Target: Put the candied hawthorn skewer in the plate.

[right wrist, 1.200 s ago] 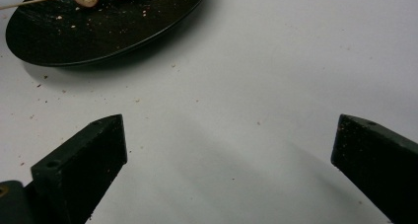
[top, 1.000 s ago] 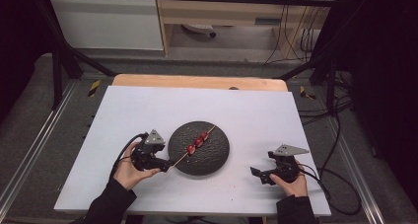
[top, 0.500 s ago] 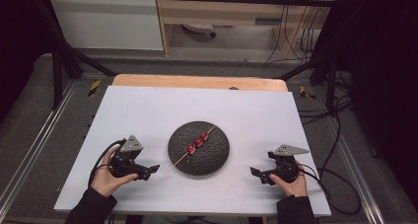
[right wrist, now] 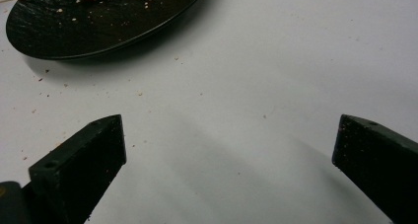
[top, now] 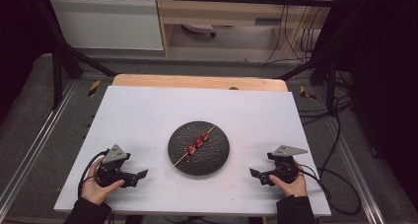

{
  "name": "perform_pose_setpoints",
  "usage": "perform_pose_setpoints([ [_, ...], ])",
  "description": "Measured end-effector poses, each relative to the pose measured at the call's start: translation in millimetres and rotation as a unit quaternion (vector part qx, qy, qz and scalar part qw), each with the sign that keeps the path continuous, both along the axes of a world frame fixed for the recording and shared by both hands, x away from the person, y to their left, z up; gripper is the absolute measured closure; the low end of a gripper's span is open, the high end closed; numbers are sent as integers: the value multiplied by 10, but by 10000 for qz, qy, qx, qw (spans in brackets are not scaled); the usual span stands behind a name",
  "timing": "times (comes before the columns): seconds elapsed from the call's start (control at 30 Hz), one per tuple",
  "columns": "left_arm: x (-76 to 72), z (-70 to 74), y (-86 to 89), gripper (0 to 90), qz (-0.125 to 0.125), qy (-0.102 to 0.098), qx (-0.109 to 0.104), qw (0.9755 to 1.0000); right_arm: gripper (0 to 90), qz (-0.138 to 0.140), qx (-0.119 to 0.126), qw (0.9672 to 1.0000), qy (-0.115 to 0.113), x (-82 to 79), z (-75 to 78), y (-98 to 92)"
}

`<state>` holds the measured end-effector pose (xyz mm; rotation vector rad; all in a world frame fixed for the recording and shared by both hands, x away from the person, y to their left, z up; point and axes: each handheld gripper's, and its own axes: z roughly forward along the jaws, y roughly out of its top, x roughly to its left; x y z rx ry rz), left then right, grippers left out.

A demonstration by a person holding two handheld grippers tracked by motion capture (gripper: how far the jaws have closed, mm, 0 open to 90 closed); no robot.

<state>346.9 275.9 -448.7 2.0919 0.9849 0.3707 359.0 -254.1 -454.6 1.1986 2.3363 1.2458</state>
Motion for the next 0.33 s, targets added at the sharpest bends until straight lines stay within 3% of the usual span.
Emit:
perform_pose_setpoints([
  [0.33, 6, -28, 28, 59, -27, 4, 54, 10000, 5, 58, -4, 10000, 10, -6, 2, -2],
])
